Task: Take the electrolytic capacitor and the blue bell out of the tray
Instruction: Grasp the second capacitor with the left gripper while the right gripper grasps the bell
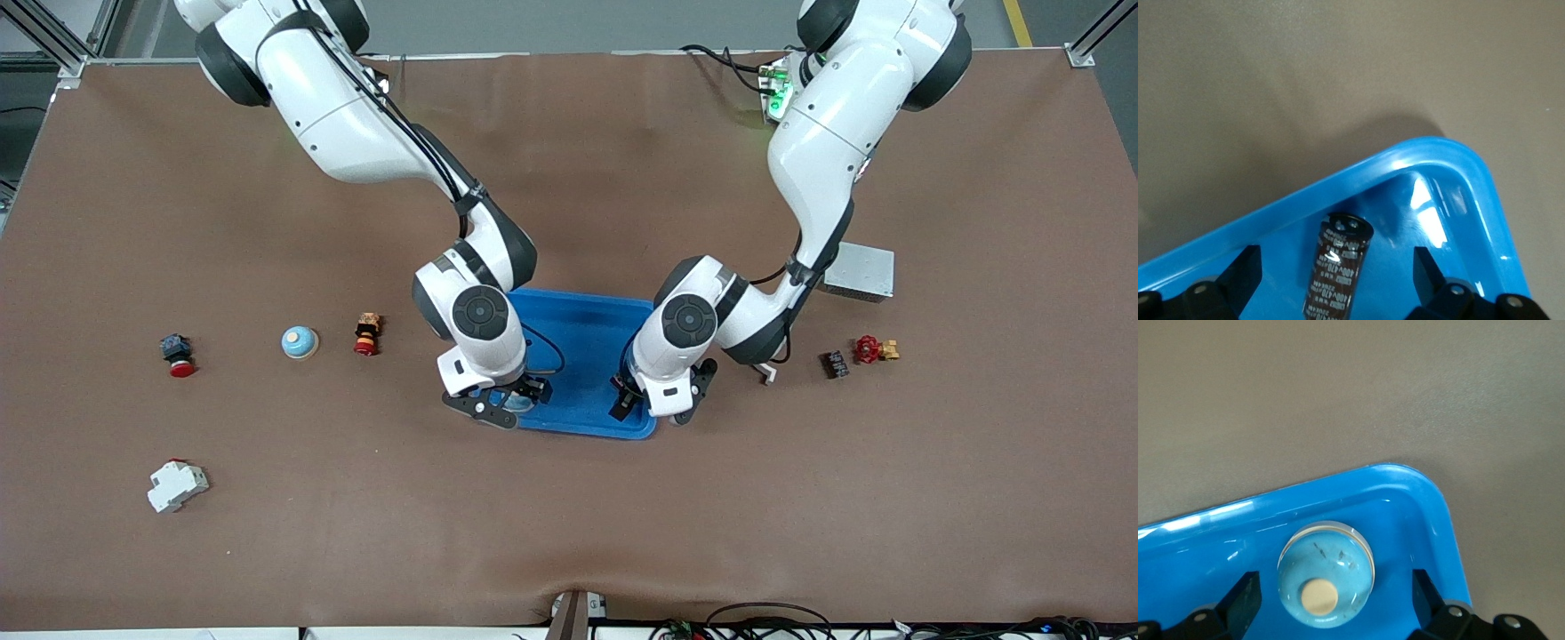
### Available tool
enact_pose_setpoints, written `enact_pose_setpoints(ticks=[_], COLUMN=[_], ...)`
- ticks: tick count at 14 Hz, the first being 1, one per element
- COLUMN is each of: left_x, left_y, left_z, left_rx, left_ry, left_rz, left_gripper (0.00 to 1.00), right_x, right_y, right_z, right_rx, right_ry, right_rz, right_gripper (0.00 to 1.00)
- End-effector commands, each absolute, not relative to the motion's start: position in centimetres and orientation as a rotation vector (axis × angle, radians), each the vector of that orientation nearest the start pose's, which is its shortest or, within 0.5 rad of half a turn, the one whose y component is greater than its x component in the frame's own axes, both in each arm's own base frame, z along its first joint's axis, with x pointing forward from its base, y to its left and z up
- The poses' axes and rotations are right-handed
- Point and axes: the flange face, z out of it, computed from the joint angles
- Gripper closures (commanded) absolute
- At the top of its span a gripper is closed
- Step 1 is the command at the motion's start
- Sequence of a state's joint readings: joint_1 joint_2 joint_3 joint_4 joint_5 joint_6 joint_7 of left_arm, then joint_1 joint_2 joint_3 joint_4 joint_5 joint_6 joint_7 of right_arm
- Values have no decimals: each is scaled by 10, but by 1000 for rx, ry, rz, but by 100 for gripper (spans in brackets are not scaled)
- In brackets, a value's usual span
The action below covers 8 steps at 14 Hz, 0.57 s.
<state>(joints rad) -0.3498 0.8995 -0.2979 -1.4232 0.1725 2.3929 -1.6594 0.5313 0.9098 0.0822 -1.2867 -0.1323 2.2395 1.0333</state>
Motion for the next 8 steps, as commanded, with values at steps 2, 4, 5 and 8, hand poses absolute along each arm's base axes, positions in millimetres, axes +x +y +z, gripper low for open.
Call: enact_pose_setpoints(ticks=[2,4,5,8], left_x=[613,607,607,608], left_y=[-412,-420,-419,-419], left_z=[183,182,180,180], left_rx=[-2861,-2868,-2866,-2836], left_ry=[-1598,-1581,-1580,-1635], left_rz=[40,41,44,48], left_gripper=[0,0,0,37], right_x=[631,630,630,627], right_y=[425,426,426,430], right_z=[194,193,193,193], right_rx=[-3100,-3108,-3108,-3106], right_ry=[598,594,594,598], right_rz=[-135,-143,-143,-142], right_gripper=[0,0,0,26])
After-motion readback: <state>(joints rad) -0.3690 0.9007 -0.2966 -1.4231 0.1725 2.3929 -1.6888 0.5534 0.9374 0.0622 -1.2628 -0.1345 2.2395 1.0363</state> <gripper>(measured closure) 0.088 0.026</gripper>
